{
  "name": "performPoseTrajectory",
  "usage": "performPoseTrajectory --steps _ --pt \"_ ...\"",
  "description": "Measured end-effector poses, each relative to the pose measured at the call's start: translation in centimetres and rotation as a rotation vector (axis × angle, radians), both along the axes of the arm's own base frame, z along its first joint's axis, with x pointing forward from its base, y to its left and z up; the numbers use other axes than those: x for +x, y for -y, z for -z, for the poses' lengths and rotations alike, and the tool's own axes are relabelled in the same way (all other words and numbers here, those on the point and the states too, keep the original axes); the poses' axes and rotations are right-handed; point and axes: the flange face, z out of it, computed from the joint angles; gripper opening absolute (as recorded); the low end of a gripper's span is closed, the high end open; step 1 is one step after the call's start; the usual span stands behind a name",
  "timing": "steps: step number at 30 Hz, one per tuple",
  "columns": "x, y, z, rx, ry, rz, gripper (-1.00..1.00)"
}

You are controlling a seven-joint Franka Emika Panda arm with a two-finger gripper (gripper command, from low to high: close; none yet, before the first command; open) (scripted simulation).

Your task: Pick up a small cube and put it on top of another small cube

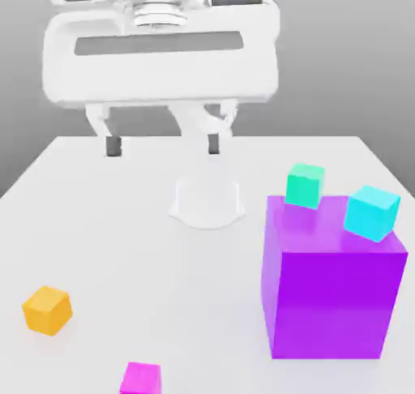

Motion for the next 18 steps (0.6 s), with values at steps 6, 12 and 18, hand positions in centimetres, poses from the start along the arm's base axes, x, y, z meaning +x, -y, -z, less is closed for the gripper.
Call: performPoseTrajectory --steps 6,12,18 --pt "1.0 2.0 11.0 0.0 -0.154 0.025 0.0" --pt "-0.4 3.7 21.9 -0.011 -0.309 0.044 0.0" --pt "-0.9 4.1 30.3 -0.015 -0.344 0.048 -1.0"
